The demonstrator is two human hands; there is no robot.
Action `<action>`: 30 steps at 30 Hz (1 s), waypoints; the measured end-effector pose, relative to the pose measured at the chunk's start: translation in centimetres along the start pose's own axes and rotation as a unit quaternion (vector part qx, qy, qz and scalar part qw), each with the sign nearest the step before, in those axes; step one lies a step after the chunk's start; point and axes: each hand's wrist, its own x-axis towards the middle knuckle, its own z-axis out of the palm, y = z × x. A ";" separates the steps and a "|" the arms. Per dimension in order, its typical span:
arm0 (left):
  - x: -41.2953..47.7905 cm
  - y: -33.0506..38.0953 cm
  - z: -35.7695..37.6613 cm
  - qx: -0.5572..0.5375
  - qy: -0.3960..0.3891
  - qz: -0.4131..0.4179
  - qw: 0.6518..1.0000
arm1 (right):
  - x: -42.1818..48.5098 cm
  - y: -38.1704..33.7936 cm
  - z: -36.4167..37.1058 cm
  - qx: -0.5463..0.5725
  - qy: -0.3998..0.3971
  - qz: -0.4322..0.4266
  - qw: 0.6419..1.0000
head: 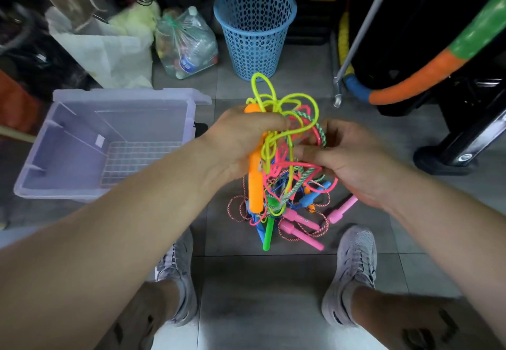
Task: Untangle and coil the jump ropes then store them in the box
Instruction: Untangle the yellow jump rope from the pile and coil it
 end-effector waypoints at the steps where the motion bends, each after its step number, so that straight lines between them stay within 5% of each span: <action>1: 0.1 0.1 0.1 -0.031 -0.002 -0.012 0.999 | -0.1 -0.2 0.1 -0.009 -0.018 -0.003 1.000; 7: 0.8 0.5 -0.4 -0.088 -0.003 -0.067 0.994 | -0.4 -0.1 0.5 -0.107 0.043 -0.020 0.993; 11: 1.1 0.6 -1.0 -0.113 0.024 -0.097 0.989 | -0.8 -0.5 0.6 -0.159 0.107 -0.133 0.972; 14: 0.9 0.6 -0.9 -0.127 -0.004 -0.108 0.986 | -1.2 -0.6 0.9 -0.239 0.092 -0.142 0.956; 18: 0.9 0.3 -0.6 -0.097 -0.047 -0.116 0.987 | -1.1 0.0 1.5 -0.324 0.115 -0.153 0.927; 25: 1.6 1.0 -2.0 0.057 0.020 -0.087 0.994 | -0.4 -0.1 0.1 -0.345 0.098 -0.151 0.921; 30: 1.5 -0.1 -1.9 0.115 0.034 -0.088 0.989 | -0.7 -0.6 0.5 -0.356 0.158 -0.162 0.907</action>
